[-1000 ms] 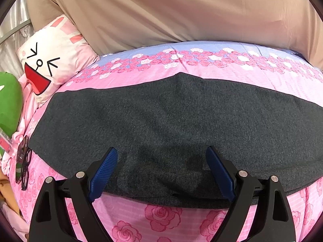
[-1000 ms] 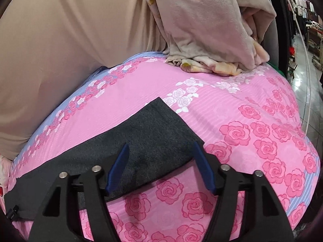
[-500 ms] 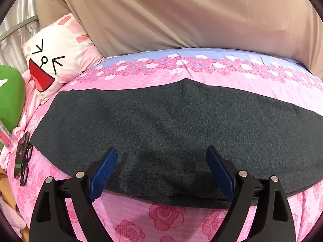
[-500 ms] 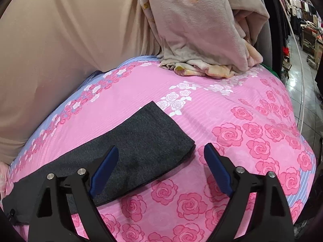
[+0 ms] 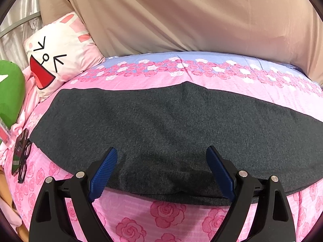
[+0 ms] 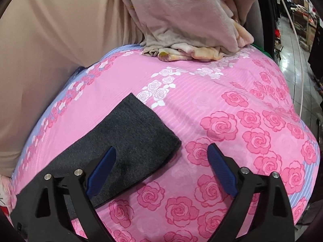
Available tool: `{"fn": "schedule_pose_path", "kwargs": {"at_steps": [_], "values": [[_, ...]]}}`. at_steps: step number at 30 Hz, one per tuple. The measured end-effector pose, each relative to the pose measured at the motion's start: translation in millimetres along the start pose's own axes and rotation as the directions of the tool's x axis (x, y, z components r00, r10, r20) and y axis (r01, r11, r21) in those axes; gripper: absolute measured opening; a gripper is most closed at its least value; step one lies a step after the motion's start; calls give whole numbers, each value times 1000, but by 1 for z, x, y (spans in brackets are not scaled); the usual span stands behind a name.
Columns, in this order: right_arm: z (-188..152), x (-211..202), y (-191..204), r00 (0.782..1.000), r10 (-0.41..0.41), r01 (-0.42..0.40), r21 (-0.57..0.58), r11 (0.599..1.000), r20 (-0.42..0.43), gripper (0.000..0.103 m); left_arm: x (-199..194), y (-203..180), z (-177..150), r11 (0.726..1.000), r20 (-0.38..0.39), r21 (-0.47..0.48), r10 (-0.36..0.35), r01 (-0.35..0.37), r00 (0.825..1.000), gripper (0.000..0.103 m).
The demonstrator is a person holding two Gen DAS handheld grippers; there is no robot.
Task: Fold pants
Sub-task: 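Move the open right tool to the leg end of the folded pants, then grasp the pant leg end with the right tool and lift it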
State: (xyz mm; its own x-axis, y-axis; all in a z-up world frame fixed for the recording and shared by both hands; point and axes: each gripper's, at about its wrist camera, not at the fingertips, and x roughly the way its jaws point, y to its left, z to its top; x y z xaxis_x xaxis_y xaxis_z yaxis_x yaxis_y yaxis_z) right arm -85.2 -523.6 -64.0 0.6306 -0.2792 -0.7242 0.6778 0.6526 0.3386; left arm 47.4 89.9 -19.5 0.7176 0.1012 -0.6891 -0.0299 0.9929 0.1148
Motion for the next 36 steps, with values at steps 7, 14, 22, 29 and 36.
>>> {"fn": "schedule_pose_path", "kwargs": {"at_steps": [7,14,22,29,36], "values": [[-1,3,4,1000,-21,21,-21,1000,-13,19,-1,0,0,1000,3,0,-12,12,1000,87],[-1,-12,10,999,14,-12,-36,999,47,9,-1,1,-1,1000,-2,-2,-26,26,1000,87],[11,-42,51,986,141,-136,-65,989,85,9,0,2,0,999,-6,-6,-38,38,999,87],[9,-50,76,989,113,-100,-123,987,99,9,-1,4,0,999,-1,-14,-51,51,999,87],[6,-36,29,999,21,-17,-72,997,49,9,-2,2,0,998,0,-10,-58,58,998,87]]}}
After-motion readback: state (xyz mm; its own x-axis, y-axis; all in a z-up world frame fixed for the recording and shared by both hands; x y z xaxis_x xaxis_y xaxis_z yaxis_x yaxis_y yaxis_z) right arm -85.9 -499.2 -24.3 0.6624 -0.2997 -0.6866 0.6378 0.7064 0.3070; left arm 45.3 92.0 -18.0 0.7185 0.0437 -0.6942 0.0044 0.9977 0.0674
